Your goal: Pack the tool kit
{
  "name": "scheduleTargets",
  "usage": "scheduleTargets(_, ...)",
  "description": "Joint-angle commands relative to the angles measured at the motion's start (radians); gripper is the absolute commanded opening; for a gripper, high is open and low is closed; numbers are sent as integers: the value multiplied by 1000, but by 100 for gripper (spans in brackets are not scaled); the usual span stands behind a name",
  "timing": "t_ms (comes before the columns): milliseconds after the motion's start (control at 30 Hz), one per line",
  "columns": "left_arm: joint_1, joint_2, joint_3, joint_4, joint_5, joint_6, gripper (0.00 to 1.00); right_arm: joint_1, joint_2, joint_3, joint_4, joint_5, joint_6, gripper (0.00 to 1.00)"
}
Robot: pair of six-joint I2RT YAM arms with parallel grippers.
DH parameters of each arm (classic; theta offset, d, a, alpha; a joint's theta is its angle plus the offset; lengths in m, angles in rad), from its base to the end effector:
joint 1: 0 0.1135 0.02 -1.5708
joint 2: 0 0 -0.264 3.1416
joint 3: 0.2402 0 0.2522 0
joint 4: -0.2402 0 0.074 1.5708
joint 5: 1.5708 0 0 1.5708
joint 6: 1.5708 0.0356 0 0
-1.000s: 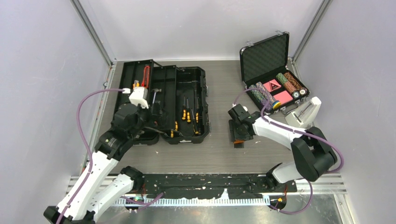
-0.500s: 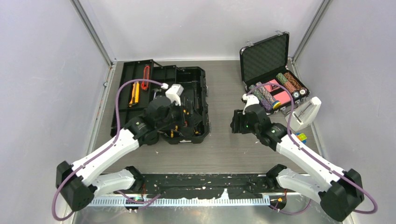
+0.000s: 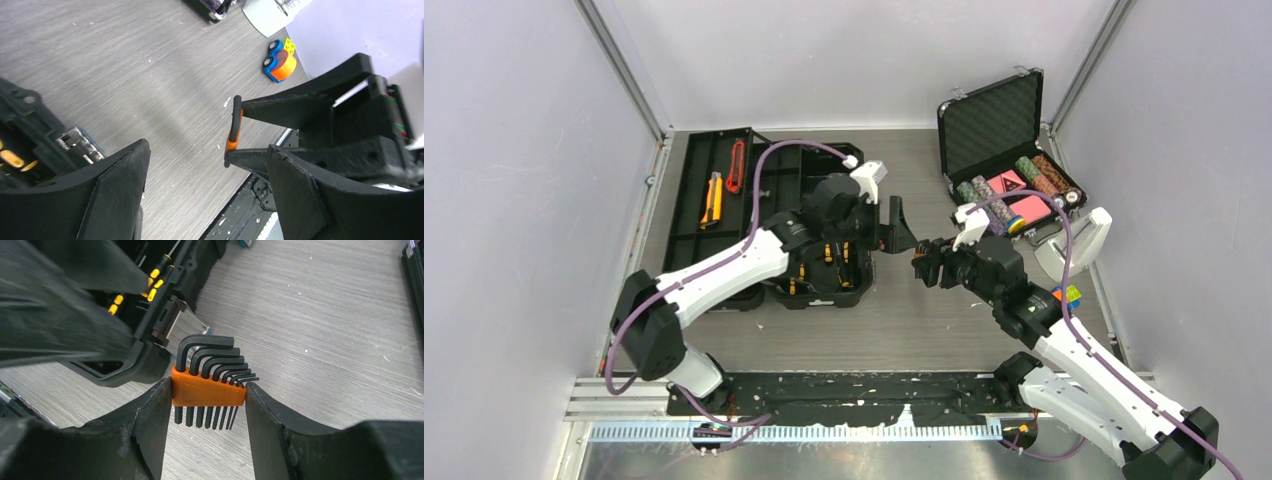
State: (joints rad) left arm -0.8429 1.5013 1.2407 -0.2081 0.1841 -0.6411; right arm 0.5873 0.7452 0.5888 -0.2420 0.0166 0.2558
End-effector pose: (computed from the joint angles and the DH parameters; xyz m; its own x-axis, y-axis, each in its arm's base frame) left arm 0.2287 -0.2664 0.3225 -0.7448 -0.0480 -0.6656 0.4956 0.6282 -0.5999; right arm 0.1488 0.0983 0.2711 -0.4494 0.0048 -0.8933 -0.4420 0.8678 0.2270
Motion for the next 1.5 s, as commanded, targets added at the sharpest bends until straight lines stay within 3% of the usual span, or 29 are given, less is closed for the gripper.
scheduleTargets(0, -15, 64, 89, 6, 61, -22, 84, 6, -41, -10, 101, -35, -28, 41)
scheduleTargets(233, -40, 147, 154, -27, 84, -14, 75, 6, -70, -16, 102, -33, -22, 41)
scheduleTargets(500, -72, 205, 176, -27, 142, -23, 54, 6, -74, -17, 106, -33, -21, 41)
scheduleTargets(833, -74, 164, 167, -19, 159, 49, 1, 6, -97, -18, 120, -43, -12, 42)
scheduleTargets(900, -73, 134, 155, -19, 145, 70, 0, 6, -104, -17, 121, -46, -9, 49)
scheduleTargets(1000, -61, 74, 127, -18, 116, 88, 0, 6, -117, -13, 118, -43, -7, 71)
scheduleTargets(1100, -19, -2, 77, -5, 100, 80, 0, 5, -142, -11, 116, -27, -6, 86)
scheduleTargets(1300, 122, -255, -78, -27, 39, 59, 0, 5, -177, -12, 118, 16, -6, 97)
scheduleTargets(1467, 275, -503, -218, -98, -56, 35, 0, 5, -158, -22, 146, 26, -2, 99)
